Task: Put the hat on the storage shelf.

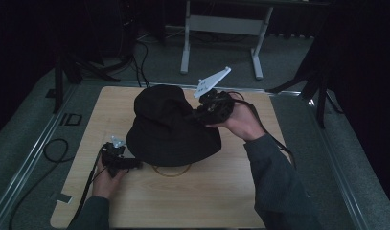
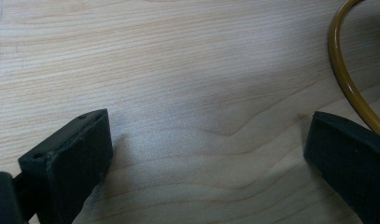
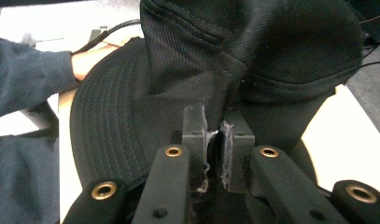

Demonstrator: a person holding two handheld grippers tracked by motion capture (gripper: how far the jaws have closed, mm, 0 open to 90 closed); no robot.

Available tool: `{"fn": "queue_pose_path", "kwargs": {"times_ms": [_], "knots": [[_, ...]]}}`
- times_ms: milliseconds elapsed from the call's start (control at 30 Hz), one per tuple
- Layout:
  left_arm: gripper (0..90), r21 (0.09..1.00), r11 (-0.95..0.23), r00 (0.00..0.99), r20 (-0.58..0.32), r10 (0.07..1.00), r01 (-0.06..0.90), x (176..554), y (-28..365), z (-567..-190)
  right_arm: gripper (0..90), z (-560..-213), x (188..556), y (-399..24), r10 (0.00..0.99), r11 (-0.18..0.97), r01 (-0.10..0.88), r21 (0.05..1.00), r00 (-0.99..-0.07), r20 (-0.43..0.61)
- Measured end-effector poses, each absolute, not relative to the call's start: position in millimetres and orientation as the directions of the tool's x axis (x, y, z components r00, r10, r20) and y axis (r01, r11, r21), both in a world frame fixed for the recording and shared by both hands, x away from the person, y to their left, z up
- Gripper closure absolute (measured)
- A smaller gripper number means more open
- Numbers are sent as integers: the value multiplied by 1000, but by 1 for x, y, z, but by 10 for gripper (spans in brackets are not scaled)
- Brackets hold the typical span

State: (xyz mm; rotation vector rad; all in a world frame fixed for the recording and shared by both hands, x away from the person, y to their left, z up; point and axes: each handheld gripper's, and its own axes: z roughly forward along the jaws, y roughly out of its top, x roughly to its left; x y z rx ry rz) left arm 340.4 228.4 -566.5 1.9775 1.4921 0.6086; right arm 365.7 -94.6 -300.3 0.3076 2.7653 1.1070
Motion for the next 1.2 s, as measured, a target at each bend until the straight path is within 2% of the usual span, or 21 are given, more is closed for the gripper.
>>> {"fn": "queue_pose_path", "kwargs": {"times_ms": [433,567,733,967,1200], "knots": [[13,689,-202,267,13,964,696,340,228,-567,789,-322,365,-78,228,780,148,608,-972,-56],[13,687,-204,269,14,963,697,340,228,-566,779,-327,371,-84,250,764,195,615,-968,-3],[13,686,-206,270,14,963,698,340,228,-566,756,-331,373,-89,256,767,207,607,-967,6],[13,687,-206,271,14,963,697,340,228,-566,619,-339,373,-91,254,792,207,575,-967,-3],[13,687,-206,270,14,963,697,340,228,-566,470,-333,364,-94,289,779,207,592,-956,-47]]}}
